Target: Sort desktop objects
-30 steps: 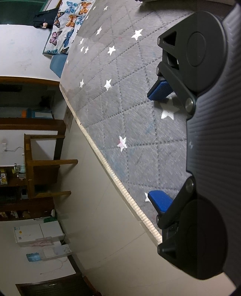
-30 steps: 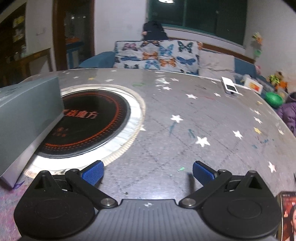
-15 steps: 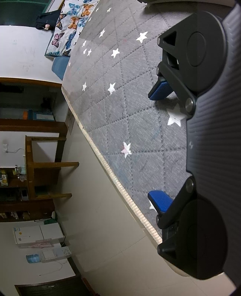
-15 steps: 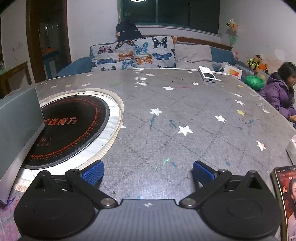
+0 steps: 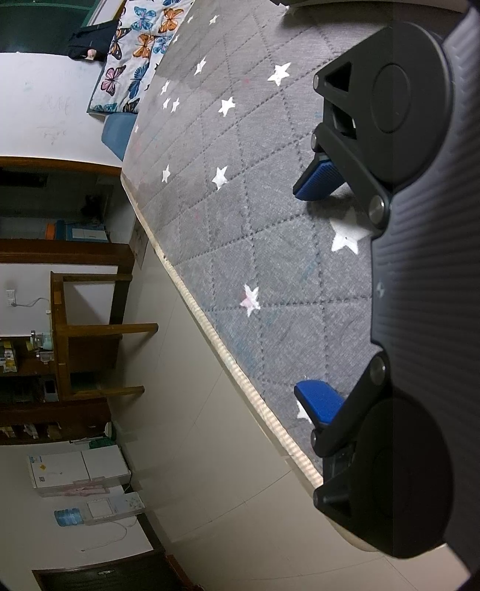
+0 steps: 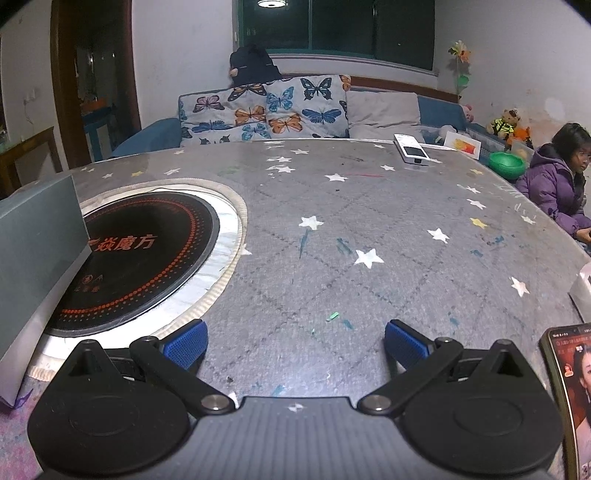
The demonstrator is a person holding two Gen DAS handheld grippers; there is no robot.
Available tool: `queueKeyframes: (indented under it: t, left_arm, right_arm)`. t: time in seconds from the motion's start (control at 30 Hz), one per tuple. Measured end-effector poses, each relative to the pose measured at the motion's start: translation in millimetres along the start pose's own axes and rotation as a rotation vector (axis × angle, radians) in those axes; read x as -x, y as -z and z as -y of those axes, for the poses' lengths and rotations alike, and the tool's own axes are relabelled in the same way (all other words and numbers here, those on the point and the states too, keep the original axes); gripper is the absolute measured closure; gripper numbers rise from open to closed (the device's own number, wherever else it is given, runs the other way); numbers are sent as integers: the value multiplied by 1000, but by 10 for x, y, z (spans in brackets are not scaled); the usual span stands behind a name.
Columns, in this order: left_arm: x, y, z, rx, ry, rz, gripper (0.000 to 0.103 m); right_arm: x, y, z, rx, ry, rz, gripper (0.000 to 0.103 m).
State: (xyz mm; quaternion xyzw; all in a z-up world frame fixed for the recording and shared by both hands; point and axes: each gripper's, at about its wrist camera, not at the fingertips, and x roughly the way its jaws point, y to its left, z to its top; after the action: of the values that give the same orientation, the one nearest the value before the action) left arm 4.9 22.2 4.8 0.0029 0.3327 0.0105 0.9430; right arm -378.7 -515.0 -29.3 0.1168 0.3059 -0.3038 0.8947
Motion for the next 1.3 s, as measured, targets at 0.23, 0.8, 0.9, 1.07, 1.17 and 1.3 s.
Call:
queueKeyframes:
  t: [0.23,0.8,0.9,1.07,1.17,1.3]
  left_arm:
    - [11,-3,34,-2,0,1,0]
    - [43,32,68,-2,4,2,0]
    - [46,38,16,-1,4,2,0]
    - [51,45,22,-1,4,2,0]
    - [53,43,26,-1,4,2,0]
    - [54,32,23,-2,4,2,0]
  right_arm:
    - [51,29,-75,44,-29,0,0]
    - [210,158,-30,34,-31,-2,0]
    - [253,198,-16,33,-29,-1,0]
    - [257,191,-1,39,-32,-3,0]
    - [208,136,-7,51,-27,-3,0]
    - [105,40,-52,71,-27,-1,0]
